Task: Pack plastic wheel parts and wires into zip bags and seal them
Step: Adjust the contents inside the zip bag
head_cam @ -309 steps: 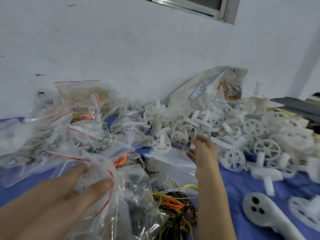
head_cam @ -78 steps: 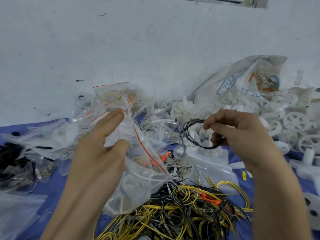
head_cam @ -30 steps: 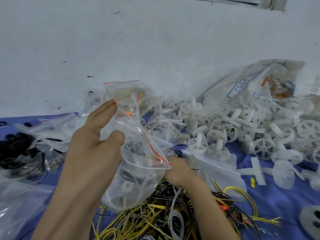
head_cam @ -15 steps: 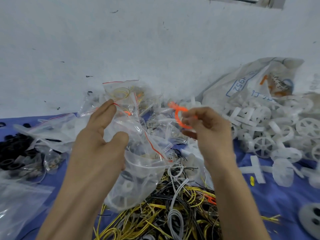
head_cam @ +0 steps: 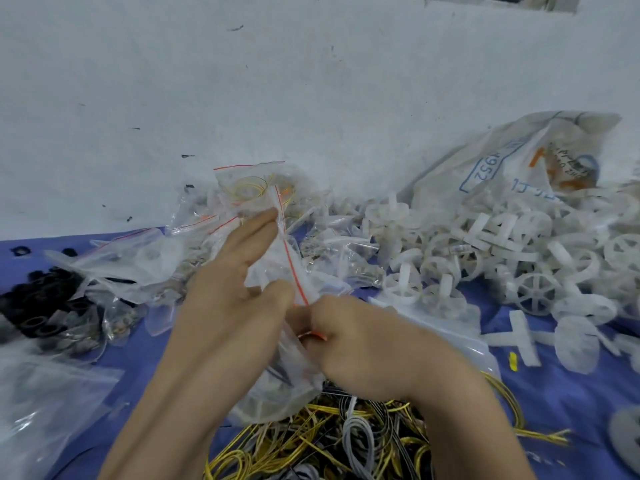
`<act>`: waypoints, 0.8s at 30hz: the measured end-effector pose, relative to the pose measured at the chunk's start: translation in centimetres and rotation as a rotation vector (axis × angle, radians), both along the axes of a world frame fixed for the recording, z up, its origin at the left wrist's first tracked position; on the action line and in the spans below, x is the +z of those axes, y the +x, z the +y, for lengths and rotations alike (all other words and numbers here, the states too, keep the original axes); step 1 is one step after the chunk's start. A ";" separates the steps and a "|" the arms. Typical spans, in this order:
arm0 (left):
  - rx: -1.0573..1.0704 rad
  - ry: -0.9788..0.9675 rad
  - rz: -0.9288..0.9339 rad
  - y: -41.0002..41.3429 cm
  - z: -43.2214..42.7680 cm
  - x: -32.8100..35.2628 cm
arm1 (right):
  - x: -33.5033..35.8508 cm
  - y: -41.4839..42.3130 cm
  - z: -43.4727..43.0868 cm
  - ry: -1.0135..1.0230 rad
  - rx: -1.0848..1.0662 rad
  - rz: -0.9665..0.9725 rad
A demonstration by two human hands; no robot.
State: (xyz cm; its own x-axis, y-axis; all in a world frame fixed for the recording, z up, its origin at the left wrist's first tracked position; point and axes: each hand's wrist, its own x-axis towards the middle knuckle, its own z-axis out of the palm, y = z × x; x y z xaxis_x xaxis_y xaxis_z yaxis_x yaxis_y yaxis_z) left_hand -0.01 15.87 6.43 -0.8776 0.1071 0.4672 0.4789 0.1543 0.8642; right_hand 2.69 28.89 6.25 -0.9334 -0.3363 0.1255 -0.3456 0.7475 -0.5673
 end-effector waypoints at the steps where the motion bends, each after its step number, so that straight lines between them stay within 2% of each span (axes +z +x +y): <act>1: 0.015 0.007 0.022 -0.1 -0.1 0.0 | 0.4 0.4 0.1 -0.009 -0.017 0.037; 3: 0.032 0.051 0.045 -0.3 -0.7 0.2 | 1.5 1.0 0.7 -0.067 -0.062 0.094; 6: 0.018 0.164 0.023 -1.0 -2.1 0.2 | 2.7 1.9 1.8 -0.223 -0.068 0.072; 8: 0.017 0.136 -0.008 -1.5 -2.8 0.0 | 2.5 1.9 2.1 -0.213 -0.072 0.104; 10: 0.039 0.017 0.070 -2.0 -3.6 -0.5 | 2.1 1.6 2.7 -0.108 -0.119 0.120; 12: 0.082 -0.242 0.208 -2.2 -4.3 -0.9 | 1.5 1.3 3.6 -0.039 -0.145 0.069; 13: 0.100 -0.352 0.253 -2.3 -4.5 -1.0 | 1.4 1.3 4.1 -0.037 -0.158 0.043; 15: 0.150 -0.432 0.299 -2.7 -4.8 -1.2 | 1.4 1.3 4.9 -0.075 -0.193 0.032; 18: 0.221 -0.400 0.306 -3.0 -5.0 -1.2 | 1.2 0.9 5.4 -0.108 -0.257 0.112; 21: 0.203 -0.333 0.369 -2.5 -5.2 -0.9 | 0.9 0.2 5.2 -0.129 -0.316 0.219; 24: 0.168 -0.250 0.410 -1.7 -5.5 0.0 | 0.9 -0.2 4.6 -0.331 -0.332 0.324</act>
State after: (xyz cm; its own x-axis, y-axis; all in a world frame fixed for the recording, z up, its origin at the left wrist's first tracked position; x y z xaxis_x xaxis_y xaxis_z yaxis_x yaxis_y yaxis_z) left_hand -1.71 10.33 6.40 -0.6419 0.1328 0.7552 0.7218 0.4370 0.5367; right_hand 2.47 33.47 7.17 -0.8787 0.0745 0.4715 -0.3174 0.6465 -0.6938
